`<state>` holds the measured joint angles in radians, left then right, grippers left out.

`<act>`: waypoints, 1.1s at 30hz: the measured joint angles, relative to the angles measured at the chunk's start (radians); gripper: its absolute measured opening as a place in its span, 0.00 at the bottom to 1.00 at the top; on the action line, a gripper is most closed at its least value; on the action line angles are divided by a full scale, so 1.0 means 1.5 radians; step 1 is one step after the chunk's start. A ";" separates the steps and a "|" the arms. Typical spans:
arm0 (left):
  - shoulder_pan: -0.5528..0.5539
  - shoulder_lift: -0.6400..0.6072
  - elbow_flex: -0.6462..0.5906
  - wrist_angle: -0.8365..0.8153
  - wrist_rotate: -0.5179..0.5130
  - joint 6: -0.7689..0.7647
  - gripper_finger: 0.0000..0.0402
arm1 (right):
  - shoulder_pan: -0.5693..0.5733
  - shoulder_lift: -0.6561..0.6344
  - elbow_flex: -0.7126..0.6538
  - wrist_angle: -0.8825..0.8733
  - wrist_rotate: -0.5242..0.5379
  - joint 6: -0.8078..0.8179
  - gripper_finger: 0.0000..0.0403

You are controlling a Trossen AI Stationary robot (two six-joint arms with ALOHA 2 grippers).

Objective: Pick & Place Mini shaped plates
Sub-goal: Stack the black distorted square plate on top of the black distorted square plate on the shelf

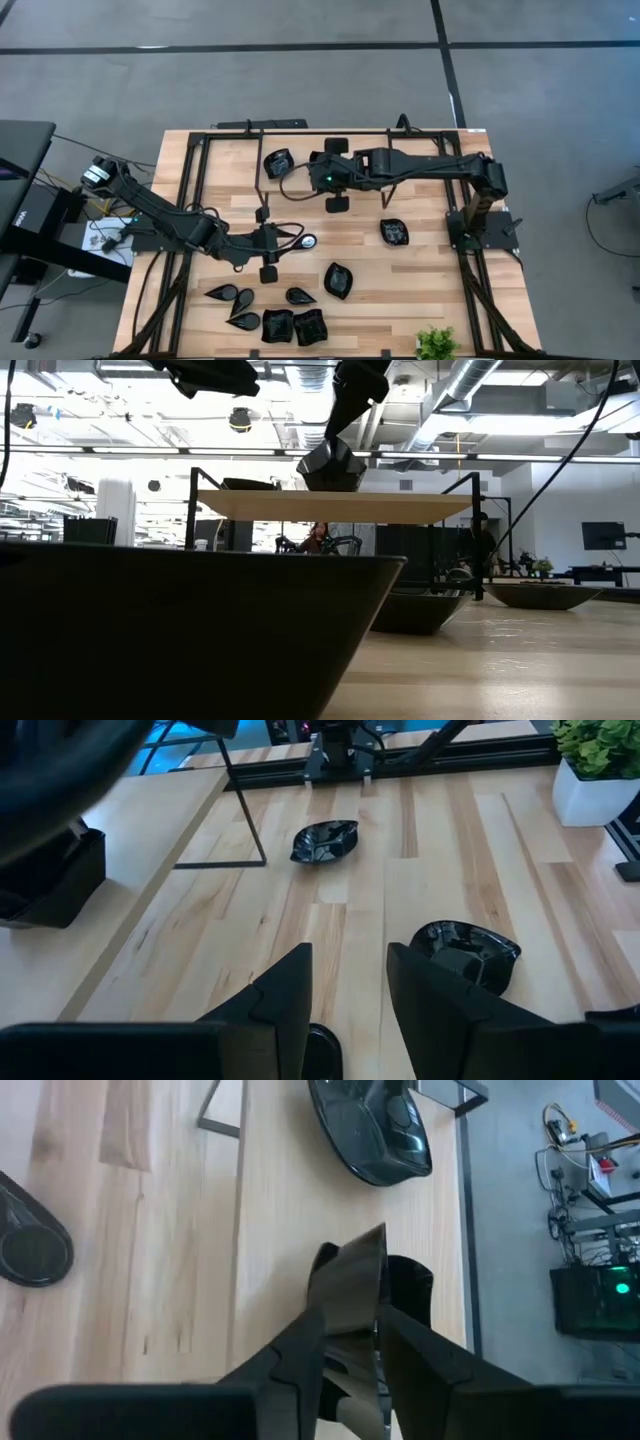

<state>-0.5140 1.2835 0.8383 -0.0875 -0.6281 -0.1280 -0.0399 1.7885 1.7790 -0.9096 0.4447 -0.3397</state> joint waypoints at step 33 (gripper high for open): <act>0.000 0.000 0.000 0.000 0.000 0.000 0.33 | -0.020 -0.001 0.000 -0.039 -0.005 -0.163 0.02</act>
<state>-0.5140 1.2835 0.8383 -0.0875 -0.6277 -0.1280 -0.0701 1.7866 1.7786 -0.9679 0.4376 -0.5844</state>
